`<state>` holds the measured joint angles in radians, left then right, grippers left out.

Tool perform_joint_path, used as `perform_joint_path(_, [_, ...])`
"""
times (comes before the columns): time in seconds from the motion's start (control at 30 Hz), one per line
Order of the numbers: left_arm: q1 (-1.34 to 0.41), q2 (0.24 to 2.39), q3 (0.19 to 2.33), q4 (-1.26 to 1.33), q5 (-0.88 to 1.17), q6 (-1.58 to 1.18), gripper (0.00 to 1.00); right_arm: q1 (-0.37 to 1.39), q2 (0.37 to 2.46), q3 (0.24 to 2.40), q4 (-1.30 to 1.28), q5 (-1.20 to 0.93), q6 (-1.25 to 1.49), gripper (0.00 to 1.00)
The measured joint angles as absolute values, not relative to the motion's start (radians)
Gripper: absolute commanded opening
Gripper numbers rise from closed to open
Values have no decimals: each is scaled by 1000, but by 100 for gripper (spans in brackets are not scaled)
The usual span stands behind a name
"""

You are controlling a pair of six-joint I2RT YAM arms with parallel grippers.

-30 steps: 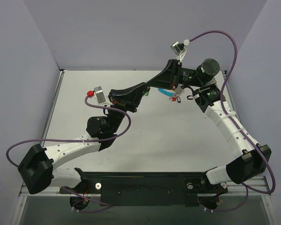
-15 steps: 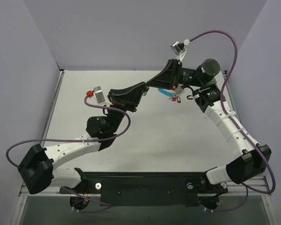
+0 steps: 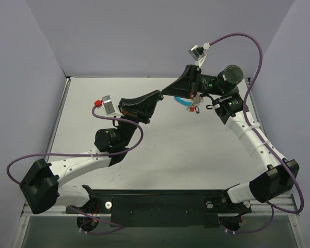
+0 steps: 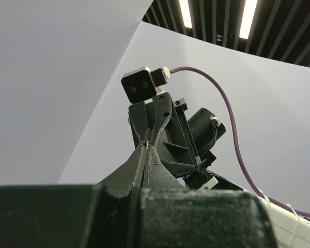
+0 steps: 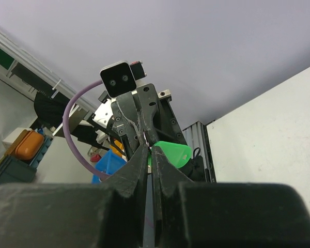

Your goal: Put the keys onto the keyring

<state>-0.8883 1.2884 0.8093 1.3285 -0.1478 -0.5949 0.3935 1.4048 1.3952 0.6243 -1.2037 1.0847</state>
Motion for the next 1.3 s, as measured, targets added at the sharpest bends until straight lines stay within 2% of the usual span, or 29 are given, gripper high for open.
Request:
perform_joint_path(0.23, [-888,1288,809,1333,-144,-603,2,389,1405,1395,633,-1205,1096,0])
perform_joint_path(0.37, [-888,1288,802,1338,-145,-616,25,386,1405,1395,632,-1209,1096,0])
perform_joint_path(0.43, [-888,1288,795,1340,-149,-622,32,384,1405,1394,633,-1210,1095,0])
perform_joint_path(0.5, [-887,1288,785,1338,-153,-622,36,375,1405,1394,633,-1210,1093,0])
perform_joint_path(0.9, [-886,1257,748,1327,-161,-618,47,358,1405,1394,563,-1209,1008,0])
perform_joint_path(1.07, [-884,1189,701,1321,-168,-596,49,334,1400,1394,399,-1207,851,0])
perform_joint_path(1.3, [-865,1003,605,1272,-176,-553,52,261,1369,1392,-86,-1169,414,0])
